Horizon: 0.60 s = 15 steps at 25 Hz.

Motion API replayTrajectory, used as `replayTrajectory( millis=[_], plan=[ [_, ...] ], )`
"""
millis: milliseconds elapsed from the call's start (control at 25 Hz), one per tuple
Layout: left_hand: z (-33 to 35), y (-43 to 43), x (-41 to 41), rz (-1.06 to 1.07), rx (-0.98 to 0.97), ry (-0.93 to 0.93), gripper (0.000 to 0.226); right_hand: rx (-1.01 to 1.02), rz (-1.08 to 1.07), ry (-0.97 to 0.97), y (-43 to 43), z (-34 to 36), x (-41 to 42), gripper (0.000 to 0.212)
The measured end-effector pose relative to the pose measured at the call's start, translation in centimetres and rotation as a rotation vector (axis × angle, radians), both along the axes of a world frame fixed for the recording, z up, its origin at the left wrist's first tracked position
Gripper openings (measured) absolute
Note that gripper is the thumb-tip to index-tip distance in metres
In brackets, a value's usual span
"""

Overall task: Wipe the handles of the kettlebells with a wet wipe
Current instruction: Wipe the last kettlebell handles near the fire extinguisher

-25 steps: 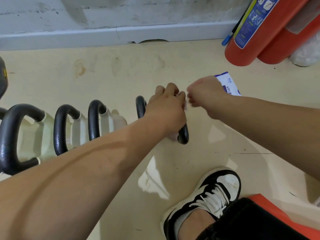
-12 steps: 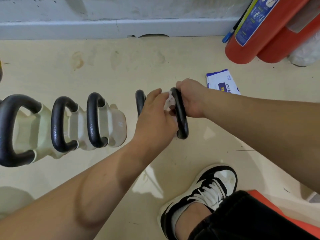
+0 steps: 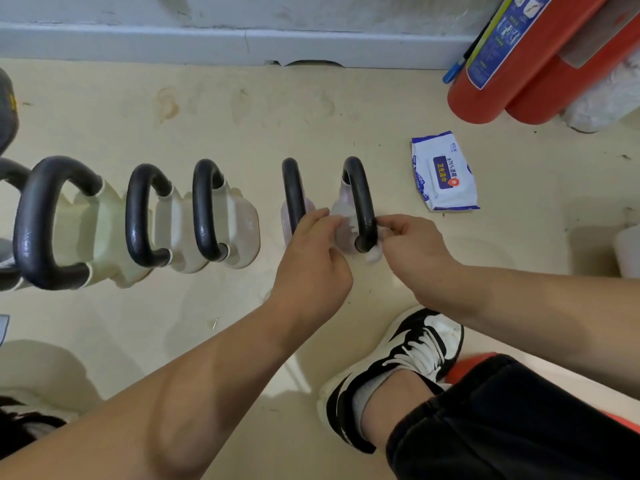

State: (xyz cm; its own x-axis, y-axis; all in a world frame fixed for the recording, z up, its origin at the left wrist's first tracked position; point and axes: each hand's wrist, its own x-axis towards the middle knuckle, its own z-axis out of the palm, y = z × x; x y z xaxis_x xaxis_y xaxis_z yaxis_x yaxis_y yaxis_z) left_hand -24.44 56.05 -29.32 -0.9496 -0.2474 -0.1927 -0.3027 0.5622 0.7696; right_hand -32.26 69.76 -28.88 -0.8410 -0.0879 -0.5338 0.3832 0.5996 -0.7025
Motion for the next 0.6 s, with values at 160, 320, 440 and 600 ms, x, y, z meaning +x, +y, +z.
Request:
replayTrajectory(
  millis=[160, 320, 440, 600],
  plan=[
    [1.4, -0.3, 0.0, 0.13, 0.193, -0.114, 0.026, -0.106, -0.083, -0.002, 0.0, 3.1, -2.6, 0.025],
    [2.8, -0.2, -2.3, 0.302, 0.831, -0.256, 0.02, -0.243, 0.271, -0.258, -1.0, 4.1, -4.4, 0.03],
    [2.9, -0.4, -3.3, 0.378, 0.689, -0.274, 0.012, -0.143, 0.401, -0.216, -0.9, 4.1, -6.0, 0.029],
    [2.6, -1.7, -6.9, 0.4, 0.124, -0.123, 0.02, 0.097, 0.318, -0.031, 0.3, 2.9, -9.9, 0.024]
  ],
)
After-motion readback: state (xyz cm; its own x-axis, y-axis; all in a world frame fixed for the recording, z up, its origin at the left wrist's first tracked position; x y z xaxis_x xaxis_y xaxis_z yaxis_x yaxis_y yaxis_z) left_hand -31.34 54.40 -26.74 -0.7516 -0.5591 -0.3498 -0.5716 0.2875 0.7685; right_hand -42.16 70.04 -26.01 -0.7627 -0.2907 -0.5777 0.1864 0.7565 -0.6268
